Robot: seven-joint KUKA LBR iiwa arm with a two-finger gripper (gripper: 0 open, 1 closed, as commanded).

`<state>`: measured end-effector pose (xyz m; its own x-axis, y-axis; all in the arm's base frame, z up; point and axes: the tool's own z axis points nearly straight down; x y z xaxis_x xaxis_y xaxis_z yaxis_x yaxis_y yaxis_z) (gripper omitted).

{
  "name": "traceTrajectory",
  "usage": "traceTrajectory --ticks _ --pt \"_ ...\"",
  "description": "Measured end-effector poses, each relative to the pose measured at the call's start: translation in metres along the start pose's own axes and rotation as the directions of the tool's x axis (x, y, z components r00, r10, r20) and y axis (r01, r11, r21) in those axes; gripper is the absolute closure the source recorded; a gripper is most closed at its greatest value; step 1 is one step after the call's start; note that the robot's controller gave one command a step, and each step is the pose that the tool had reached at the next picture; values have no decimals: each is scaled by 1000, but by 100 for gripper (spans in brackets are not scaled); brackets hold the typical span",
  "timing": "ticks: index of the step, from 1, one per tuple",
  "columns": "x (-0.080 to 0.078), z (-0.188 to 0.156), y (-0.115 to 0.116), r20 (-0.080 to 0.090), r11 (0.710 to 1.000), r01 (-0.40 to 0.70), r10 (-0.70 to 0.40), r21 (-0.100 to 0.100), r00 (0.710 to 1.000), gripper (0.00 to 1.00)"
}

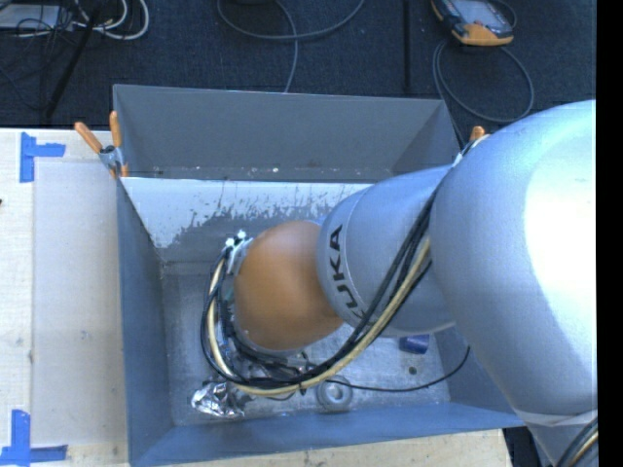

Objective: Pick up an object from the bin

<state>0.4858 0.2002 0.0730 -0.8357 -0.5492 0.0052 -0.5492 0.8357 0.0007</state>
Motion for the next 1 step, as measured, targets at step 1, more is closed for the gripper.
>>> traceTrajectory --ticks 1 --pt "-8 -293 -48 13 957 291 -291 8 957 100"
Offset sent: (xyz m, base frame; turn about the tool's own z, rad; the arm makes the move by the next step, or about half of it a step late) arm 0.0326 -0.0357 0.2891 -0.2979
